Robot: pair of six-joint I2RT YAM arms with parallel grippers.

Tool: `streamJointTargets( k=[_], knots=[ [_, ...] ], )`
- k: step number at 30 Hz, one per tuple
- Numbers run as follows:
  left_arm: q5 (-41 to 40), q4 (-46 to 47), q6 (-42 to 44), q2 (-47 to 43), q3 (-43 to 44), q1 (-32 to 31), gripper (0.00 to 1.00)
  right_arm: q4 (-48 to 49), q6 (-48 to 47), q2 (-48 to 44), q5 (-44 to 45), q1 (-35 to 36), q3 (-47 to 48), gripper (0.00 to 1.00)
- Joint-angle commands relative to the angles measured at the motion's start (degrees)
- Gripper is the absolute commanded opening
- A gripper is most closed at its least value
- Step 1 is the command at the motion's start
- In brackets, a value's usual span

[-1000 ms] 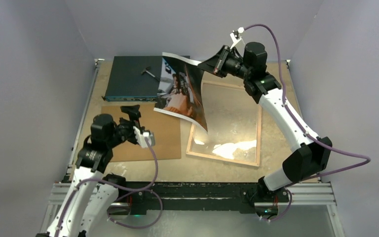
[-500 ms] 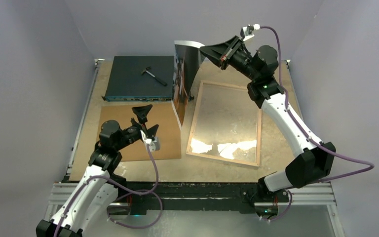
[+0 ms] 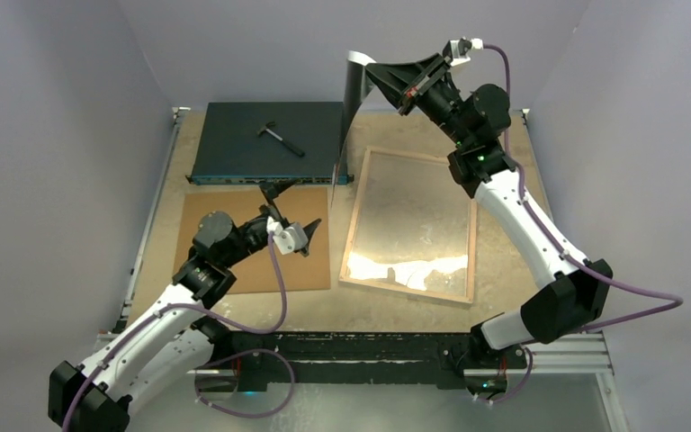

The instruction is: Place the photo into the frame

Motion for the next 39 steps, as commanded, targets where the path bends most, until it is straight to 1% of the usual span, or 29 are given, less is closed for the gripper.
streamJointTargets(
  k=[1, 6, 9, 13, 18, 25, 29, 31, 33, 36, 39],
  knots=[
    [-5.2, 3.1, -4.1, -0.4, 0.1, -3.5, 1.00, 5.4, 2.3, -1.1, 2.7, 1.0, 1.5, 0.00],
    [-7.1, 4.4, -5.8, 0.3, -1.0, -4.4, 1.00, 6.3, 3.0, -1.2, 4.4, 1.9, 1.3, 0.00],
    [-9.6, 6.1, -9.5, 1.8, -0.4, -4.9, 1.00, 6.8, 3.1, -1.4, 5.4, 2.8, 1.0, 0.00],
    [-9.3, 5.8, -15.0, 1.7, 0.4, -6.1, 1.00, 8.3, 4.0, -2.0, 6.5, 2.9, -0.2, 0.00],
    [-13.4, 7.3, -17.4, 1.8, 0.5, -9.0, 1.00, 9.1, 4.7, -2.4, 6.9, 3.2, -0.7, 0.00],
    [-20.7, 10.3, -20.4, 5.8, 4.1, -9.3, 0.87, 9.5, 5.0, -3.1, 7.0, 4.2, -2.1, 0.00],
    [-24.3, 11.3, -20.0, 7.7, 6.5, -9.3, 0.83, 9.2, 5.0, -4.0, 7.5, 4.4, -3.3, 0.00],
    [-24.8, 11.4, -19.5, 8.0, 7.0, -9.3, 0.80, 9.0, 4.8, -4.4, 7.8, 4.4, -4.0, 0.00],
    [-26.9, 10.9, -19.1, 7.8, 7.3, -9.3, 0.73, 8.3, 4.6, -5.0, 8.4, 4.4, -4.8, 0.00],
    [-27.2, 8.4, -18.9, 6.9, 8.0, -9.3, 0.58, 7.4, 4.1, -5.4, 8.4, 4.4, -5.3, 0.00],
    [-26.4, 7.6, -18.9, 6.0, 8.5, -9.3, 0.41, 7.3, 3.8, -4.9, 7.9, 4.4, -5.2, 0.00]
  ],
)
